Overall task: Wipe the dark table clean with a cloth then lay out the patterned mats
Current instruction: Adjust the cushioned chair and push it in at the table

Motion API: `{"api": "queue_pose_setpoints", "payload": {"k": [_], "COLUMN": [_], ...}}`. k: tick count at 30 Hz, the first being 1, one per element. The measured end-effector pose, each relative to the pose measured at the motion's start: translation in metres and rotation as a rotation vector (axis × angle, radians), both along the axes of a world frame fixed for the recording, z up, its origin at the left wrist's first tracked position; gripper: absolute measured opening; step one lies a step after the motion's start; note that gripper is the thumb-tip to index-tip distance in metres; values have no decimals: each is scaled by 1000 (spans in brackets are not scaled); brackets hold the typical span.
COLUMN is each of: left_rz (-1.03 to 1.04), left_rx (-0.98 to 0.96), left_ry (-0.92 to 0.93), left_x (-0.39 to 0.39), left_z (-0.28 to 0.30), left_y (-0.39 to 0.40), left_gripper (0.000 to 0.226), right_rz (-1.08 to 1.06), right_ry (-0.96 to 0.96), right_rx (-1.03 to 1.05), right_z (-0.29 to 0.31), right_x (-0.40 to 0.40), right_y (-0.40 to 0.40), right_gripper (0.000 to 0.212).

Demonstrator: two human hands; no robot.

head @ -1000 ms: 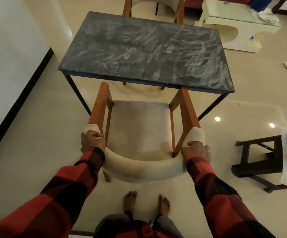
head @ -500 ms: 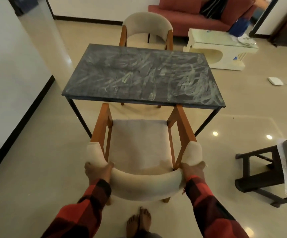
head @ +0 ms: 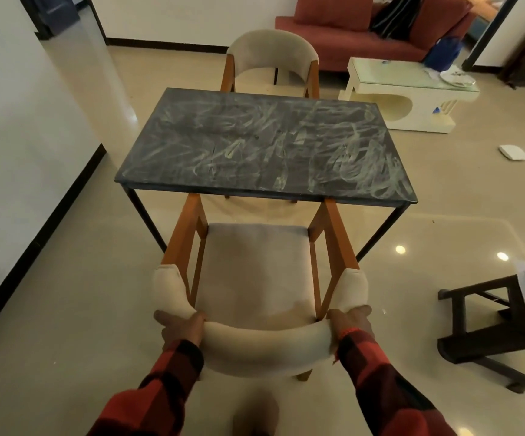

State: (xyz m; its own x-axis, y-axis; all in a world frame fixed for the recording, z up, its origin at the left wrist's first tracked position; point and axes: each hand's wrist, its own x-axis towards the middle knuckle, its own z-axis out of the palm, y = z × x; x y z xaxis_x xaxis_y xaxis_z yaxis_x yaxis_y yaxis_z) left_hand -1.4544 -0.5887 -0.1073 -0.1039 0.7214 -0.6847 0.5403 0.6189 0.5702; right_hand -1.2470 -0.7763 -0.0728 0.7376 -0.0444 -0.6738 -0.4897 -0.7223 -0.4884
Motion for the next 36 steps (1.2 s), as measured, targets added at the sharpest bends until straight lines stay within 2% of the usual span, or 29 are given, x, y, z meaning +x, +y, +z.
{"api": "queue_pose_setpoints", "payload": {"k": [10, 17, 25, 29, 36], "left_rz": [-20, -19, 19, 34, 44], "left_rx": [-15, -46, -43, 20, 39], "left_ry": [45, 32, 19, 88, 169], "left_x": [3, 2, 2, 7, 16], "left_z": [1, -1, 2, 0, -8], "left_y": [25, 31, 30, 27, 30], "left_gripper": [87, 93, 96, 95, 94], "right_rz": [-31, -34, -82, -121, -58], "right_ry": [31, 35, -6, -27, -105], "right_rx": [-15, -35, 27, 107, -15], "right_z": [-6, -8, -8, -16, -27], "right_x": [-4, -5, -14, -26, -15], "right_y": [10, 10, 11, 8, 13], "right_gripper": [82, 82, 87, 99, 88]}}
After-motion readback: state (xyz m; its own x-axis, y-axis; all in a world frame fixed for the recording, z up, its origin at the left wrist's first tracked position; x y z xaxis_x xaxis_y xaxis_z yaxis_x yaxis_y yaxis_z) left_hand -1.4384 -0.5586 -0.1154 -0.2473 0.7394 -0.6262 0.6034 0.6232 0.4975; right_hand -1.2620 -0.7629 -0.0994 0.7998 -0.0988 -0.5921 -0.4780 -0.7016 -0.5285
